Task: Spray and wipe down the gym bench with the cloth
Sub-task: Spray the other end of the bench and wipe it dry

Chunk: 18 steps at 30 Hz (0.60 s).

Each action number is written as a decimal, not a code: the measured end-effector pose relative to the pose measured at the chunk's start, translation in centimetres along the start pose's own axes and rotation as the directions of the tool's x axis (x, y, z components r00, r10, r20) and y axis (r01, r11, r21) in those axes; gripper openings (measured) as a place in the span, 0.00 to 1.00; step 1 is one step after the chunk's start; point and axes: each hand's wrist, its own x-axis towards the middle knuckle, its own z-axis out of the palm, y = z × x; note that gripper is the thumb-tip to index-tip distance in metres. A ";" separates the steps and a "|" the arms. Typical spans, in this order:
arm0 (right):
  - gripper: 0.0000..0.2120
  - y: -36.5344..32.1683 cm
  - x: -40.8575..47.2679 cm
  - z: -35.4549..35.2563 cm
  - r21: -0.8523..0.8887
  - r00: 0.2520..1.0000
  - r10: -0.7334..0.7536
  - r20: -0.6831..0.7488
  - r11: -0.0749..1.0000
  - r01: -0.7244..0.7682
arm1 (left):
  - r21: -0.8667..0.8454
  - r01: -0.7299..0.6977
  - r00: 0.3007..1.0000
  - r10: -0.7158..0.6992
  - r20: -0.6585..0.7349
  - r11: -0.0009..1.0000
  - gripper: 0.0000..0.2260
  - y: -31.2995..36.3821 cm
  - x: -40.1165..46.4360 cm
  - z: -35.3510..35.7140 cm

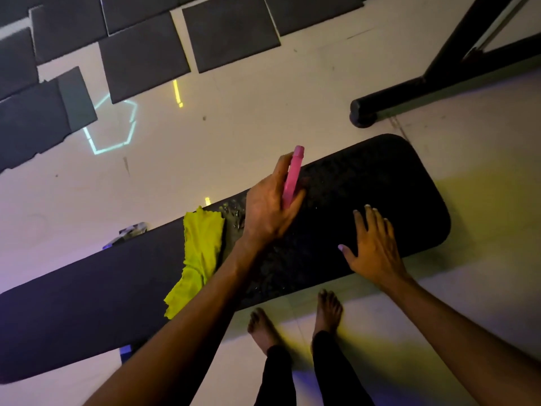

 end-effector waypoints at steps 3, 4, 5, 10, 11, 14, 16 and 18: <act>0.45 2.3 0.2 -0.7 0.019 0.999 0.046 0.001 0.999 -0.046 | -0.034 -0.026 0.999 0.027 0.027 0.999 0.19 1.3 0.9 1.5; 0.46 3.2 0.3 -1.0 0.029 0.998 0.061 0.001 0.998 -0.061 | -0.046 -0.016 0.998 0.018 0.059 0.999 0.17 1.7 1.2 2.2; 0.46 4.0 0.5 -1.2 0.041 0.997 0.075 0.001 0.996 -0.074 | -0.052 0.003 0.995 0.002 0.099 0.999 0.17 2.0 1.6 3.1; 0.49 7.1 0.6 -1.2 0.072 0.992 0.123 0.000 0.990 -0.122 | -0.039 0.113 0.957 -0.098 0.273 0.993 0.14 2.2 1.9 8.7; 0.49 7.6 0.6 -1.0 0.092 0.991 0.135 -0.013 0.987 -0.133 | -0.018 0.129 0.945 -0.117 0.306 0.991 0.16 2.0 1.8 9.7; 0.50 8.6 0.2 -0.2 0.132 0.987 0.158 -0.041 0.980 -0.151 | 0.065 0.182 0.900 -0.193 0.392 0.981 0.20 1.3 1.6 12.2; 0.50 9.0 -0.1 0.5 0.163 0.983 0.166 -0.074 0.975 -0.152 | 0.130 0.225 0.868 -0.259 0.424 0.966 0.21 1.0 1.7 13.2; 0.49 9.2 -0.4 1.1 0.183 0.977 0.187 -0.100 0.969 -0.167 | 0.174 0.242 0.850 -0.295 0.436 0.954 0.20 0.9 1.6 13.6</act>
